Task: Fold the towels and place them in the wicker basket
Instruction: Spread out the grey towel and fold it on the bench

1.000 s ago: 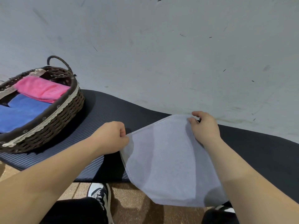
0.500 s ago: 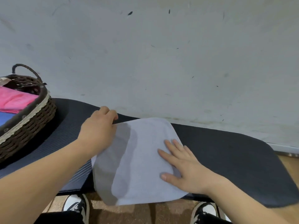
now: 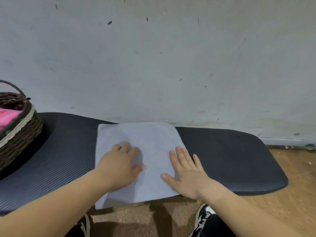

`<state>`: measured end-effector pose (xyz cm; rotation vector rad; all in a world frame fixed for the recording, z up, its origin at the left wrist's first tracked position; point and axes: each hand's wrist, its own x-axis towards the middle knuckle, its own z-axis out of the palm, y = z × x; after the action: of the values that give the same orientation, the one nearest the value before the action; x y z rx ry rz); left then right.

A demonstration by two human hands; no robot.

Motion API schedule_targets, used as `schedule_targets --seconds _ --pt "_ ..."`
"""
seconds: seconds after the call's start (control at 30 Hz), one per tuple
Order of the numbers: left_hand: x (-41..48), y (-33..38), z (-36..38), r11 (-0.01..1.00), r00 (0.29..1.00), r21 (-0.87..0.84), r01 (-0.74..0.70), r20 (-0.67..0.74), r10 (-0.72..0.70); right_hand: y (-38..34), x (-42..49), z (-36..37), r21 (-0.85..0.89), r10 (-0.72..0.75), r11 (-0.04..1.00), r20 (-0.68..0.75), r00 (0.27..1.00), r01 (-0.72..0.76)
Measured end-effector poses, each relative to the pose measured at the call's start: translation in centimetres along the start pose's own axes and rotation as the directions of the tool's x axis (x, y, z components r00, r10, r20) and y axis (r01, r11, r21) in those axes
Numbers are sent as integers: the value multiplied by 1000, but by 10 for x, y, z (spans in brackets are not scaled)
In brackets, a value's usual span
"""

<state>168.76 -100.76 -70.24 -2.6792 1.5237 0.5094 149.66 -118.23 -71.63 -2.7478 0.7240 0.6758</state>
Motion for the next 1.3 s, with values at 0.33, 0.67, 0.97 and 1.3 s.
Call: schedule_targets --seconds 0.33,0.67,0.97,1.3 --pt "-32 -29 16 900 848 98 -425 -307 433 13 -20 -12 68 -127 987 -251 960 149" --pt "-55 -37 20 864 847 153 -480 -177 501 4 -27 -5 65 -338 933 -181 923 354" --pt "-65 -48 7 905 873 -48 -423 -290 392 41 -43 10 43 -323 932 -353 878 361" --pt "-62 -47 -20 919 897 -199 -340 -364 253 75 -60 -7 383 -105 879 -427 898 285"
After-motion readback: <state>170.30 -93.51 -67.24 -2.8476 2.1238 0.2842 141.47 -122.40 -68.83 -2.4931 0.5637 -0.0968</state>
